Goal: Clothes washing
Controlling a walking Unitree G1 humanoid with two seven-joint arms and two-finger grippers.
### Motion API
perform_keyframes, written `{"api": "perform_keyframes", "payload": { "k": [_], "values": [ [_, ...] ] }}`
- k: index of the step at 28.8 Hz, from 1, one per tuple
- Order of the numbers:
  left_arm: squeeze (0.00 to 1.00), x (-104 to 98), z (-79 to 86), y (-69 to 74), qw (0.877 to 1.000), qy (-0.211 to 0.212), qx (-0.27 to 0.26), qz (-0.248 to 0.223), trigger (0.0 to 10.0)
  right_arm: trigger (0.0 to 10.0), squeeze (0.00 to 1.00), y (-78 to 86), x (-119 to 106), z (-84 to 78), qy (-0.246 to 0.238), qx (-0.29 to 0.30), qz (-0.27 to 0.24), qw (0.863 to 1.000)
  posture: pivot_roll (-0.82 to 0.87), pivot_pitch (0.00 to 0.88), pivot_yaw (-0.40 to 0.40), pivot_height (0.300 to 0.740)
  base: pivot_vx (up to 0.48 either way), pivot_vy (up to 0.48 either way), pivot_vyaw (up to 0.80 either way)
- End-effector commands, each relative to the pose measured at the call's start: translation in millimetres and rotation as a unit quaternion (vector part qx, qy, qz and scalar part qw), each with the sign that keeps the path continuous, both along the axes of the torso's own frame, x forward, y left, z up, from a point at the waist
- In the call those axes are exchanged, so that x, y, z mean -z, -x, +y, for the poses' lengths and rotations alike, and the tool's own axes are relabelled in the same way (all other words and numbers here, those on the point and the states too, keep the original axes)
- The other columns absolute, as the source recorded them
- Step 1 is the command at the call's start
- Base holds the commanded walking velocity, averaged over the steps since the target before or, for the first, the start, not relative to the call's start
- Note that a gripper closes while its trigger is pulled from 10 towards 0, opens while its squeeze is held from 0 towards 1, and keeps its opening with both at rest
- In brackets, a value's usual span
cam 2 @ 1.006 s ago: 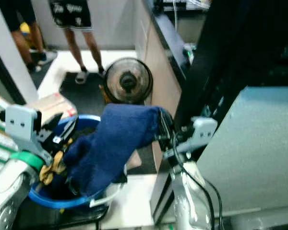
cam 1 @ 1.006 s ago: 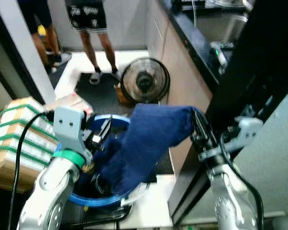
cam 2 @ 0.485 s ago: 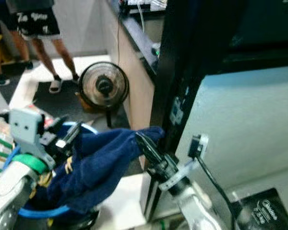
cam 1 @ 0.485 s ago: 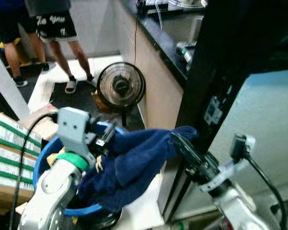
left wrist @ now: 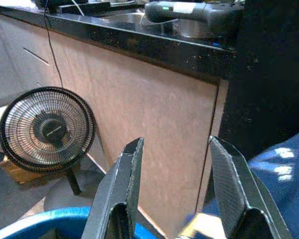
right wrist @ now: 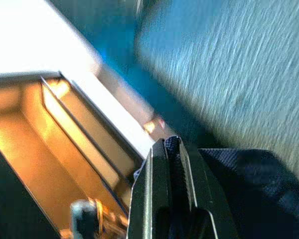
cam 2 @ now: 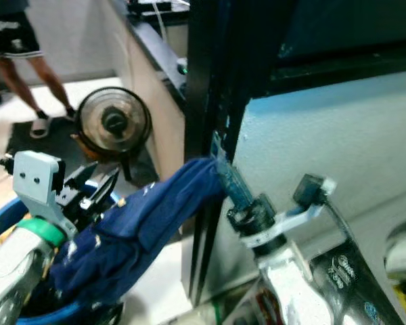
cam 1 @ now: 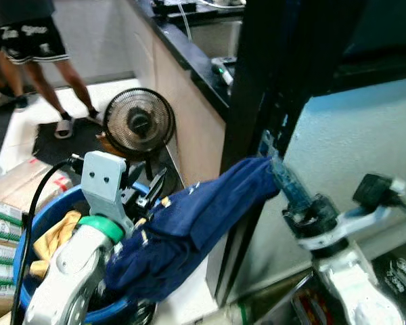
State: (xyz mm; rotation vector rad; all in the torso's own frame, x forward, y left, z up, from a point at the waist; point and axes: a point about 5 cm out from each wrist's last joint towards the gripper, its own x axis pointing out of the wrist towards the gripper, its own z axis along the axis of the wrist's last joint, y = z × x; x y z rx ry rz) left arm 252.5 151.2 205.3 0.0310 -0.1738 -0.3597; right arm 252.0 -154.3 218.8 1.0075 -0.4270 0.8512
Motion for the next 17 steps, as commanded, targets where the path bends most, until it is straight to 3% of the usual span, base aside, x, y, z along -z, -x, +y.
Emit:
{"api": "perform_keyframes", "payload": {
  "k": [1,6,9,10,13,17],
  "values": [
    [0.0,0,-2.2,0.8,1.0,0.006,0.01,0.004,10.0,10.0,0.0,1.6,-23,-17.4,-0.041,0.03,-0.042,0.998,0.16,0.003,0.076,0.74,0.0,0.0,-0.8],
    [0.0,-3,-2.9,-0.4,1.0,0.009,0.02,0.001,10.0,10.0,0.0,-4.9,-53,-29.7,-0.083,0.025,-0.091,0.992,0.17,0.003,0.078,0.74,0.0,0.0,-0.8],
    [0.0,-1,-17.5,11.8,0.994,-0.008,0.112,0.013,10.0,10.0,0.0,-7.1,-58,-32.2,-0.051,0.007,-0.104,0.993,0.17,0.001,0.075,0.74,0.0,0.0,-0.8],
    [0.0,-1,-17.5,11.8,0.994,-0.008,0.112,0.013,10.0,10.0,0.0,-7.1,-58,-32.2,-0.051,0.007,-0.104,0.993,0.17,0.001,0.075,0.74,0.0,0.0,-0.8],
    [0.0,4,-31.2,27.6,0.979,-0.028,0.201,0.038,10.0,10.0,0.0,-8.2,-54,-29.5,-0.045,-0.004,-0.091,0.995,0.17,0.001,0.069,0.74,0.0,0.0,-0.8],
    [0.0,11,-35.0,32.5,0.972,-0.03,0.225,0.065,10.0,10.0,0.0,-8.0,-50,-22.5,-0.043,-0.014,-0.081,0.996,0.17,0.002,0.062,0.74,0.0,0.0,-0.8]
  ]
}}
